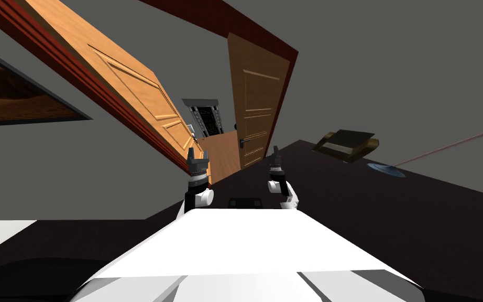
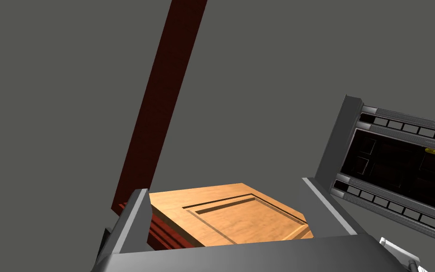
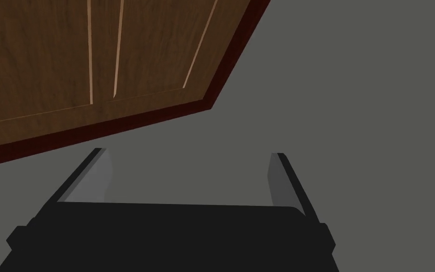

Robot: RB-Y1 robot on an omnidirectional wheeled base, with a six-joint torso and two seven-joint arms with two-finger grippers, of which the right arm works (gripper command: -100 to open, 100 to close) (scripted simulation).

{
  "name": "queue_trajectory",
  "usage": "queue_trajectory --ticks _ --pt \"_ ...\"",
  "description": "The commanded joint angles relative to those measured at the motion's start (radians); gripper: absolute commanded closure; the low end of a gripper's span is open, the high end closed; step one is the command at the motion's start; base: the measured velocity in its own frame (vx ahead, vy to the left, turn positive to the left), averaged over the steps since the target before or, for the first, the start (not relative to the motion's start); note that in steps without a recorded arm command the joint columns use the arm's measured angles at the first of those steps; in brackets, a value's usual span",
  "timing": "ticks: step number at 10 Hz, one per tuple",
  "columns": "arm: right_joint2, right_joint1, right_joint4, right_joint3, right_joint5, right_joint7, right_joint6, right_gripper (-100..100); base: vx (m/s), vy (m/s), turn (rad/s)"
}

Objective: Push the door open

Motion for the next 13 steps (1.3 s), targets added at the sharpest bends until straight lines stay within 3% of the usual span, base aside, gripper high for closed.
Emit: queue_trajectory --ticks 1,2,3,4,5,6,7,8,9,10,11,12,13 --pt "-0.002 -0.031 0.05 0.004 -0.003 0.0 0.008 -100 0.064 -0.041 0.035" --pt "-0.004 -0.06 0.078 0.007 -0.007 0.001 0.009 -100 0.072 -0.052 0.067" --pt "-0.004 -0.06 0.103 0.007 -0.007 0.001 0.009 -100 0.051 -0.044 0.032" --pt "-0.006 -0.09 0.131 0.009 -0.01 0.001 0.011 -100 0.049 -0.042 0.051" --pt "-0.006 -0.09 0.153 0.009 -0.01 0.001 0.011 -100 0.038 -0.034 0.03" --pt "-0.007 -0.12 0.192 0.012 -0.014 0.001 0.013 -100 0.045 -0.03 0.042" --pt "-0.007 -0.12 0.202 0.012 -0.014 0.001 0.013 -100 0.044 -0.025 0.029" --pt "-0.008 -0.15 0.237 0.015 -0.017 0.001 0.014 -100 0.054 -0.04 0.044" --pt "-0.008 -0.15 0.252 0.015 -0.017 0.001 0.014 -100 0.044 -0.035 0.033" --pt "-0.008 -0.181 0.287 0.018 -0.02 0.001 0.016 -100 0.052 -0.043 0.049" --pt "-0.008 -0.181 0.303 0.018 -0.02 0.001 0.016 -100 0.042 -0.041 0.029" --pt "-0.009 -0.212 0.34 0.021 -0.024 0.001 0.018 -100 0.046 -0.043 0.048" --pt "-0.009 -0.212 0.354 0.021 -0.024 0.001 0.018 -100 0.038 -0.036 0.032"
